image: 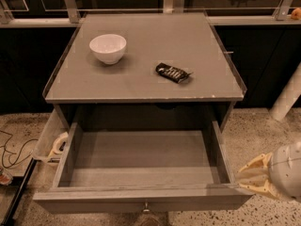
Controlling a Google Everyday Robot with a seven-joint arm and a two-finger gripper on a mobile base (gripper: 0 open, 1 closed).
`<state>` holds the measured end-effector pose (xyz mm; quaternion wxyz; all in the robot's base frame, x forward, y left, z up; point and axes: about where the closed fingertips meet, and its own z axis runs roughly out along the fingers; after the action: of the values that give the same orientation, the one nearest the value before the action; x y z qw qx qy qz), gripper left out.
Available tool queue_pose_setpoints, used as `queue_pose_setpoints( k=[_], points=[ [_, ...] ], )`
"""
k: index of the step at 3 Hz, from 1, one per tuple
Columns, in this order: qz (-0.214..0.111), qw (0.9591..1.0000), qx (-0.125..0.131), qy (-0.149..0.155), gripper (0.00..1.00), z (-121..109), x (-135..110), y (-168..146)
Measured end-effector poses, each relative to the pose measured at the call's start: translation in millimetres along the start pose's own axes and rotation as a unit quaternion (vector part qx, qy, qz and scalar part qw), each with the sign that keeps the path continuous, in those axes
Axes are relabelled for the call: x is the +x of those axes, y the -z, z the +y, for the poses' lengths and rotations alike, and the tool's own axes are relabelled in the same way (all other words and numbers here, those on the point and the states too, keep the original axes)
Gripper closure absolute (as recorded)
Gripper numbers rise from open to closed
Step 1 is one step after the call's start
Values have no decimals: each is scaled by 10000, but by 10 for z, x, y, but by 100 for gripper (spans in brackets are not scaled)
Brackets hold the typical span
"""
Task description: Close top drawer
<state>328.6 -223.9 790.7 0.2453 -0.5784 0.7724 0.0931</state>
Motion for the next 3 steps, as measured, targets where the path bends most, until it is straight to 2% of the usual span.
queue_pose_setpoints(
  k=[1,2,3],
  points=[
    [-15,10000,-7,0,100,15,7,-17],
    [-35,9999,-72,-63,100,25,40,-88],
    [-271,9990,-163,-326,100,67,271,-486]
  ],
)
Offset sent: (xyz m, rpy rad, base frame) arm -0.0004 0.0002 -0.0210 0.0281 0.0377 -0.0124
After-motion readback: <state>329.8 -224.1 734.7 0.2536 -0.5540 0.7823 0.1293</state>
